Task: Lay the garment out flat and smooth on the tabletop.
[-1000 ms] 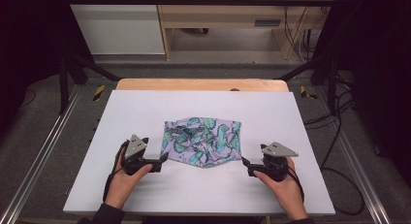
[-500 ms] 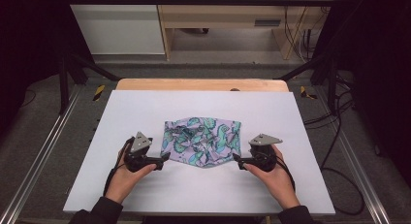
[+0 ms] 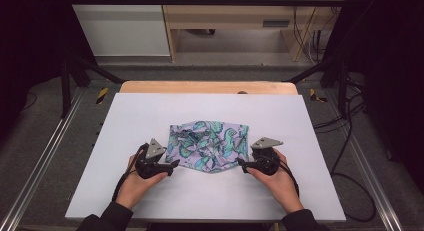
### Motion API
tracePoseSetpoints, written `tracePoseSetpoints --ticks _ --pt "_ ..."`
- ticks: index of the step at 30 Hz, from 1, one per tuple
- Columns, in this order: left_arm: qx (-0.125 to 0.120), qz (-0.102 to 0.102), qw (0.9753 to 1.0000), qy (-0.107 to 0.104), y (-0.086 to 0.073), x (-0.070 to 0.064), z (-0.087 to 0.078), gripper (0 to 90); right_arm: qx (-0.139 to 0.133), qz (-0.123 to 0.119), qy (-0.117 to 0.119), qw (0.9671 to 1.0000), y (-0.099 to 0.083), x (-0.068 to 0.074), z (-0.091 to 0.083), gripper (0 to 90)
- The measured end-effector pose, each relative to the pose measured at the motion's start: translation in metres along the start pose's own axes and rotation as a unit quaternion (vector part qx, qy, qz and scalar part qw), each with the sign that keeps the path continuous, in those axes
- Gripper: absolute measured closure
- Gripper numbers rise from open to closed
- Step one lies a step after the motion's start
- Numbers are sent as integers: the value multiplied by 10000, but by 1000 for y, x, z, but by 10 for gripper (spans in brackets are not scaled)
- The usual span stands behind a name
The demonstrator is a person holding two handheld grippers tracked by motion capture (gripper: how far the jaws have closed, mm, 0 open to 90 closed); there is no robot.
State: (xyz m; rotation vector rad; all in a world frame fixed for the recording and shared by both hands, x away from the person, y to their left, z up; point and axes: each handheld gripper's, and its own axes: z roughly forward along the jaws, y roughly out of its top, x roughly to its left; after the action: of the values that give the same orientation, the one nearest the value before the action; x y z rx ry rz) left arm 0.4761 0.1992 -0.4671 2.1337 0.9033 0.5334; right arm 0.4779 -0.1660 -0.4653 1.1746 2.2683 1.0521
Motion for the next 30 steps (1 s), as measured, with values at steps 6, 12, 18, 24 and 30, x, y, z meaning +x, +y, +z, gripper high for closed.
tracePoseSetpoints --ticks 6,12,18,24,30 --pt "226 -145 9996 99 -1 2 7 532 126 30 33 9999 -3 -3 3 434" --pt "357 -133 9993 41 -1 1 14 715 337 -82 193 9992 -9 1 10 597" --pt "320 -194 9993 -77 -1 1 14 872 317 -263 283 9988 -10 3 9 847" --pt "253 -125 9993 -261 -9 -10 -1 885 218 -280 355 9987 -15 6 -7 866" --pt "223 49 9988 -435 -24 -32 -20 882 216 -304 484 9981 -35 19 -31 864"
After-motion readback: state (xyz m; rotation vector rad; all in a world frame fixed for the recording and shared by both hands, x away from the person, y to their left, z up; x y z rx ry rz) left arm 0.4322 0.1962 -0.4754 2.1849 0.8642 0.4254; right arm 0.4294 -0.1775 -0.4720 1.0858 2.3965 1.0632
